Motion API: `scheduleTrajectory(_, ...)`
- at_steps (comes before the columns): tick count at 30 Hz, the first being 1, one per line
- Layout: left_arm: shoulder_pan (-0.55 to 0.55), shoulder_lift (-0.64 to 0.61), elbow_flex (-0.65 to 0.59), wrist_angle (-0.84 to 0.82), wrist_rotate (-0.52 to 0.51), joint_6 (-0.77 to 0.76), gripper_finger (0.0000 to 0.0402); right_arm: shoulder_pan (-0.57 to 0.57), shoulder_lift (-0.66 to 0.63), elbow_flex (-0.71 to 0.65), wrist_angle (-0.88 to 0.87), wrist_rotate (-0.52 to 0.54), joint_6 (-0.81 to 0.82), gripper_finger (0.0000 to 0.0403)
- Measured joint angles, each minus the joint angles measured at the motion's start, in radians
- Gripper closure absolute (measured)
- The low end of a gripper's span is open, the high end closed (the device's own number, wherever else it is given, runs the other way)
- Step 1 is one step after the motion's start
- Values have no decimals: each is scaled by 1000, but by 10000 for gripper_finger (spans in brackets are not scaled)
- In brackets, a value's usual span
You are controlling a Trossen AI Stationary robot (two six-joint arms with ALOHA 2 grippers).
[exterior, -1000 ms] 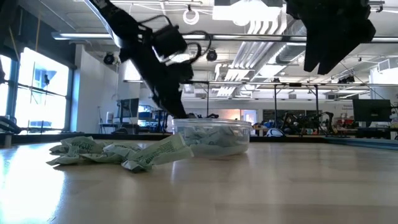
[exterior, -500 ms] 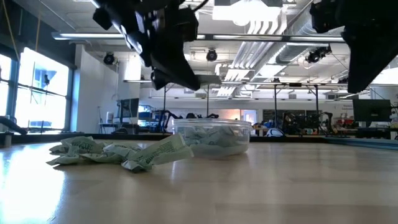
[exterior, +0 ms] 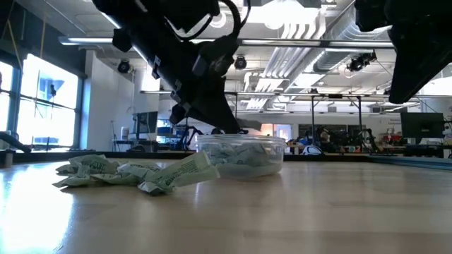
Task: Pick and place Stevia / Truvia into bins
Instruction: Put the stevia packet into the transparent bin
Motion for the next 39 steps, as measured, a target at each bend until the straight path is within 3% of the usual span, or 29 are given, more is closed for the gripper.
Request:
scheduleTrajectory(4,-1,35,0,13,2,-25,349,0,0,0,2,17,0,234)
scheduleTrajectory(7,-1,65,1,18,45,-47,350,-2,0,0,2,23,0,234)
scheduleTrajectory(14,-1,66,1,10,257,-83,376,-3,0,0,2,15,3,240)
scheduleTrajectory(22,-1,53,0,26,418,-108,288,-3,0,-6,-6,29,2,240)
scheduleTrajectory(27,-1,42,0,15,506,-115,255,-3,0,-6,-11,36,-2,235)
scheduleTrajectory(34,55,-86,18,-67,423,-86,249,-8,0,-11,-14,46,-42,229)
scheduleTrajectory(39,180,-176,103,-222,310,94,248,-8,0,-11,-17,56,-52,229)
